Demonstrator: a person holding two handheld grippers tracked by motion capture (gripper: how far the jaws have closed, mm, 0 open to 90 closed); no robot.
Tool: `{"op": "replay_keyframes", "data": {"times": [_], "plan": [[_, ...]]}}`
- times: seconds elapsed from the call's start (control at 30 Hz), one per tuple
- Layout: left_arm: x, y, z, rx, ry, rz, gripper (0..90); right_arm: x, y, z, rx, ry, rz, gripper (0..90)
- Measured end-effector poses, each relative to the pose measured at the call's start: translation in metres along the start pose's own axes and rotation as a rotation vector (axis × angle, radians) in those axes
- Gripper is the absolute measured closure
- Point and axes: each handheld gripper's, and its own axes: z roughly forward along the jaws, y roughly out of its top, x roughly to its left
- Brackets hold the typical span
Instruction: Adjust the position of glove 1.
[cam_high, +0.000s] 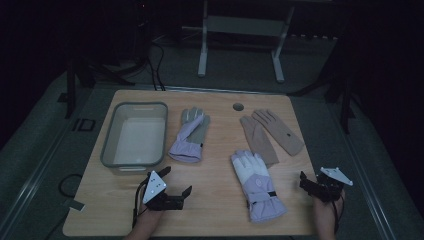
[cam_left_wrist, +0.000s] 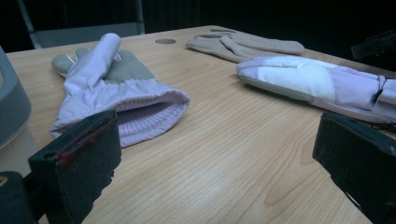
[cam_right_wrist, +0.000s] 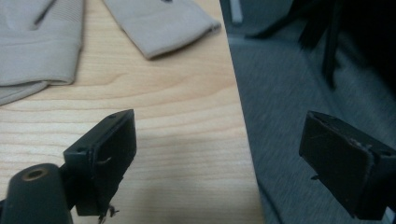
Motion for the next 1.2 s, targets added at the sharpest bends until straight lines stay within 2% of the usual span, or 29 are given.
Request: {"op": "replay_keyframes", "data": {"times": [0.03,0.07,0.1,0.13,0.23,0.3,0.37,0.5,0.53,0.57,0.63,0.67,0.77,0.93,1.0,1.03,1.07,1.13,1.17,1.2], "plan": [[0.0,0.0,0.0,0.0,0.0,0.0,1.4,-0.003,0.003,0.0,0.018,0.02,0.017,11.3],[0.0,0.0,0.0,-0.001,0.0,0.001,1.4,-0.003,0.003,0.0,0.018,0.02,0.017,11.3],[0.0,0.0,0.0,-0.001,-0.001,0.002,1.5,-0.007,0.009,0.001,0.056,0.058,0.047,13.2],[0.0,0.0,0.0,-0.002,-0.001,0.002,1.5,-0.007,0.009,0.001,0.056,0.058,0.047,13.2],[0.0,0.0,0.0,-0.005,0.001,-0.002,1.4,-0.012,0.022,0.001,0.098,0.134,0.077,13.7],[0.0,0.0,0.0,-0.005,0.002,-0.003,1.5,-0.013,0.037,-0.005,0.077,0.18,0.099,13.8],[0.0,0.0,0.0,-0.005,0.004,-0.003,1.5,-0.012,0.043,-0.007,0.066,0.182,0.088,13.8],[0.0,0.0,0.0,-0.007,0.005,-0.008,1.5,-0.001,0.075,-0.014,0.052,0.21,0.013,12.9],[0.0,0.0,0.0,-0.008,0.006,-0.008,1.5,-0.001,0.075,-0.014,0.052,0.21,0.013,12.9],[0.0,0.0,0.0,-0.007,0.006,-0.006,1.5,0.005,0.088,-0.017,0.046,0.216,-0.018,12.6],[-0.001,0.0,0.0,-0.001,0.003,0.001,1.4,0.009,0.093,-0.018,0.038,0.217,-0.031,12.6],[-0.001,0.0,0.001,-0.001,-0.002,0.0,1.5,0.016,0.104,-0.02,0.024,0.227,-0.064,12.2],[0.001,0.0,0.0,-0.006,-0.006,-0.02,1.4,0.028,0.12,-0.023,0.0,0.25,-0.085,11.8],[0.001,0.0,0.0,-0.007,-0.006,-0.012,1.5,0.048,0.146,-0.023,-0.016,0.293,-0.119,11.3],[0.0,0.0,0.0,-0.006,-0.007,-0.01,1.5,0.058,0.156,-0.023,-0.028,0.317,-0.118,11.3],[0.0,0.0,0.0,-0.006,-0.007,-0.01,1.4,0.058,0.156,-0.023,-0.028,0.317,-0.118,11.3],[0.0,0.0,0.0,-0.006,-0.006,-0.01,1.4,0.064,0.16,-0.021,-0.023,0.326,-0.125,11.3],[0.001,0.0,0.0,-0.007,-0.008,-0.012,1.4,0.083,0.172,-0.017,-0.03,0.378,-0.156,10.7],[0.001,0.0,0.0,-0.007,-0.008,-0.012,1.5,0.083,0.172,-0.017,-0.03,0.378,-0.156,10.7],[0.001,0.0,0.0,-0.007,-0.01,-0.01,1.5,0.096,0.178,-0.013,-0.028,0.395,-0.184,10.7]]}}
